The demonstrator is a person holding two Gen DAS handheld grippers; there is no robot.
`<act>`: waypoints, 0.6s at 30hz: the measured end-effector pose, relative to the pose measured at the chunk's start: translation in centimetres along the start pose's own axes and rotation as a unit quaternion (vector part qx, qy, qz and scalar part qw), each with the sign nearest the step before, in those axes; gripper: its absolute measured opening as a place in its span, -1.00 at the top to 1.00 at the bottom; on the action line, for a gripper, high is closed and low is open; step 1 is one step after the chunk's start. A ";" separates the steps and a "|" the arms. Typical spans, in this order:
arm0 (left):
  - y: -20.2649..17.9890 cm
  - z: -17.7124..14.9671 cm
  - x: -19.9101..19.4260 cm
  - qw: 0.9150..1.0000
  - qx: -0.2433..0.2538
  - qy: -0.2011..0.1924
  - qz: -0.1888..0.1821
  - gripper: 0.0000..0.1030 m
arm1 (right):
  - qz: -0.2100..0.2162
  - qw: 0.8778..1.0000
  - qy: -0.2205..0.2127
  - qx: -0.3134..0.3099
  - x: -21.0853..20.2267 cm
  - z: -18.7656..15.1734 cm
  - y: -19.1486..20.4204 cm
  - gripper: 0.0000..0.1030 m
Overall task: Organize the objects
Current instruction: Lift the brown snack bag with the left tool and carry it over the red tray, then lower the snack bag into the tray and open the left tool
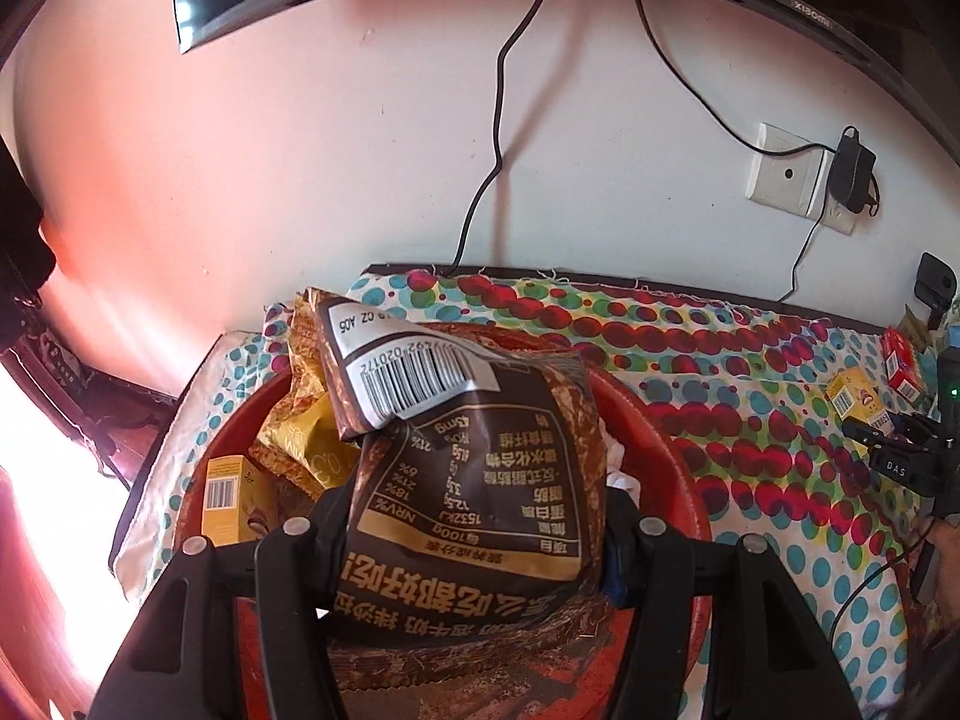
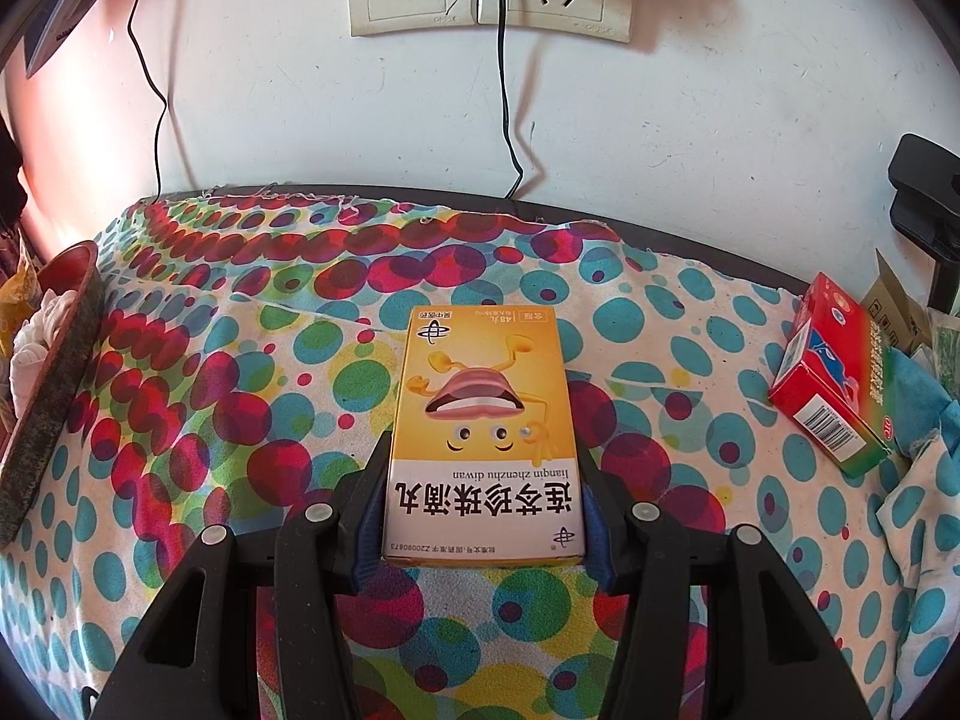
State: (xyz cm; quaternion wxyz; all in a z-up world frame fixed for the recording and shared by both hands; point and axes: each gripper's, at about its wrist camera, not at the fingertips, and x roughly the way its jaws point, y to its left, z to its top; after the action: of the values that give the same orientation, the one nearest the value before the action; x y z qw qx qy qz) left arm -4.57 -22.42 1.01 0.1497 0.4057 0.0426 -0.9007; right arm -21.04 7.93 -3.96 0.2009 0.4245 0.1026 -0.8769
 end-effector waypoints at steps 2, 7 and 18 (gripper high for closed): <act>0.7 -0.1 0.7 1.000 -0.003 0.006 0.000 -0.18 | 0.000 1.000 0.000 0.001 0.0 0.0 0.0 0.01; 1.7 -0.5 2.2 1.000 0.001 0.013 0.005 -0.18 | -0.001 1.000 0.000 0.001 0.0 0.0 0.1 0.01; 4.0 0.0 5.2 0.999 -0.032 0.029 -0.032 -0.22 | -0.002 1.000 0.000 0.000 0.0 0.0 0.0 0.02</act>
State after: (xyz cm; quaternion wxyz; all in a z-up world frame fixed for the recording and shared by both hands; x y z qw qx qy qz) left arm -6.60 -27.44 -2.63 0.1327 0.4251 0.0883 -0.8910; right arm -20.98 7.92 -3.95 0.1986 0.4243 0.1036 -0.8774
